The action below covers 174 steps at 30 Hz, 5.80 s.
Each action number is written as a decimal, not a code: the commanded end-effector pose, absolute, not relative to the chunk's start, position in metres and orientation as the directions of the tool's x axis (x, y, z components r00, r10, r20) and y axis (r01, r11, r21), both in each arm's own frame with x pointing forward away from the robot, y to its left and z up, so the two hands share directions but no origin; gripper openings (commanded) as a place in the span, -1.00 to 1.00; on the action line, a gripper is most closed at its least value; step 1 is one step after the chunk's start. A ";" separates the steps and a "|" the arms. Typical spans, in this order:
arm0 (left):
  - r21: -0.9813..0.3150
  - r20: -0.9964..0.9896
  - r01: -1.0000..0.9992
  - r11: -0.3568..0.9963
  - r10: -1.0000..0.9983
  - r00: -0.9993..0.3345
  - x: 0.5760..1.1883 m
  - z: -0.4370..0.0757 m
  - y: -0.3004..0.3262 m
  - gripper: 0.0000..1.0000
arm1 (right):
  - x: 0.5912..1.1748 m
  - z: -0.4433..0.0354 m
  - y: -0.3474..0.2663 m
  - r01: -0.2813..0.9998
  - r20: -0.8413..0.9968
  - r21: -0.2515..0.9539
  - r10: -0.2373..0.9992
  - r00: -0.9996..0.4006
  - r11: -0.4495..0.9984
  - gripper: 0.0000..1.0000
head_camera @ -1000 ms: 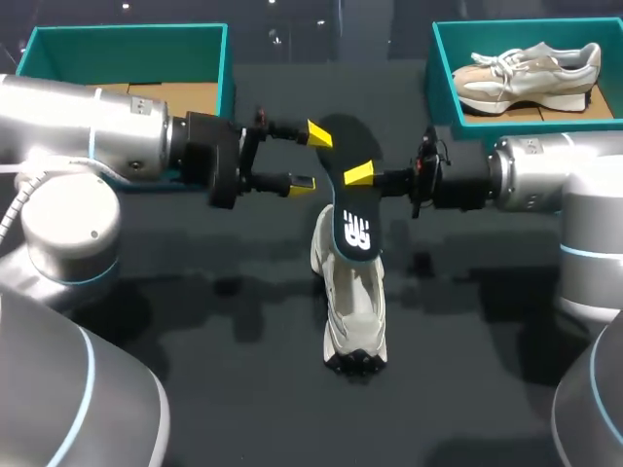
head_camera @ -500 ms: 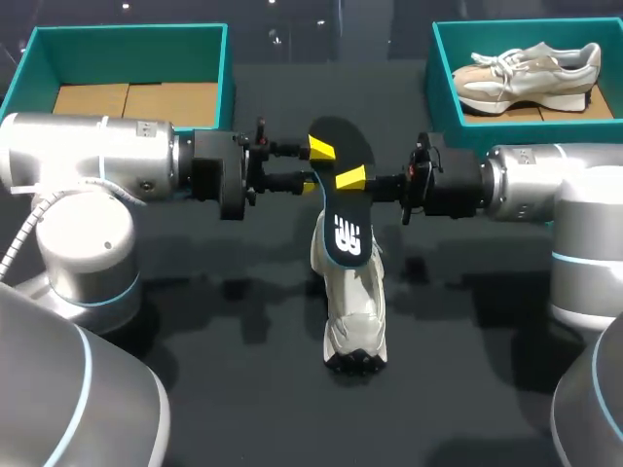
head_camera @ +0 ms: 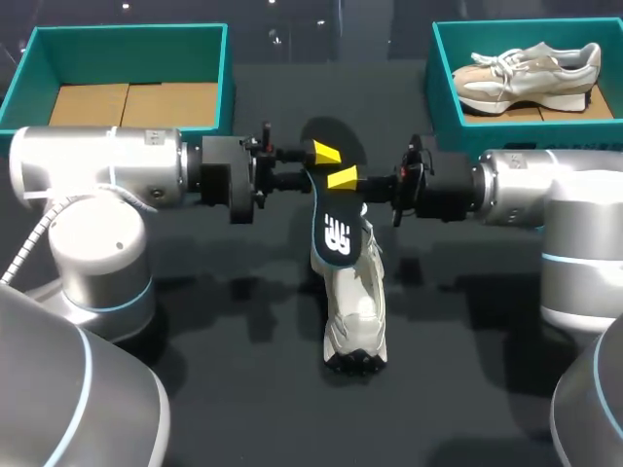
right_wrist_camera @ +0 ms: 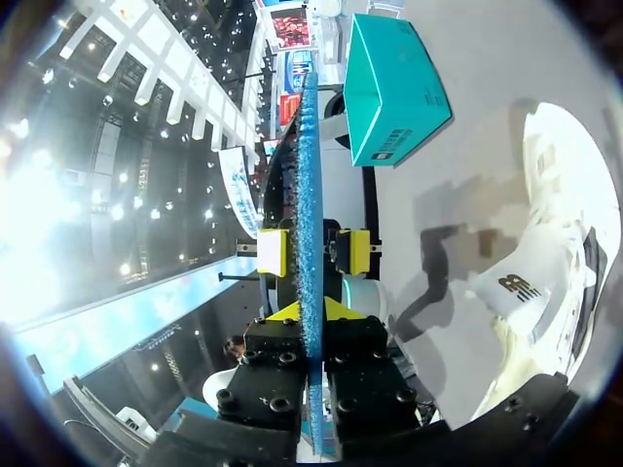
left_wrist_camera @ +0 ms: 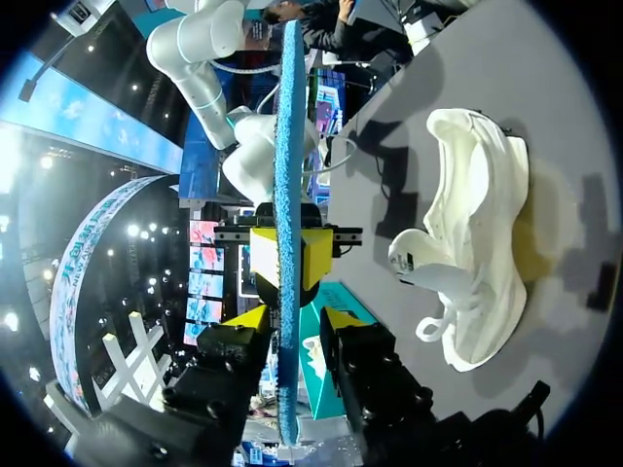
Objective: Take the shoe out of the shoebox, open the shoe tongue, remove and reinsert the insole, then place the shoe into the shoebox
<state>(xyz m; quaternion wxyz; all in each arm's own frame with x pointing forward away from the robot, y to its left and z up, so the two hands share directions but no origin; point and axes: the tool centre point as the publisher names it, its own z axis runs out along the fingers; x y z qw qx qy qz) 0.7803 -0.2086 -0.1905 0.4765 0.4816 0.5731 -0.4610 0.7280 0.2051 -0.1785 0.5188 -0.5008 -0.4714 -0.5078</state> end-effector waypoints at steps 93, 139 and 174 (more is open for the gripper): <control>-0.457 -0.884 0.887 -0.065 0.143 -0.445 0.671 -0.179 -0.199 -1.00 | 0.694 -0.219 0.070 0.410 0.275 0.736 0.316 -0.908 0.539 1.00; -0.621 -0.769 0.783 0.021 0.172 -0.615 0.621 -0.253 -0.226 -1.00 | 0.647 -0.329 0.084 0.332 0.114 0.530 0.323 -0.940 0.780 1.00; -0.689 -0.709 0.725 0.017 0.192 -0.679 0.610 -0.267 -0.232 -1.00 | 0.653 -0.364 0.099 0.203 0.043 0.468 0.208 -0.977 0.860 1.00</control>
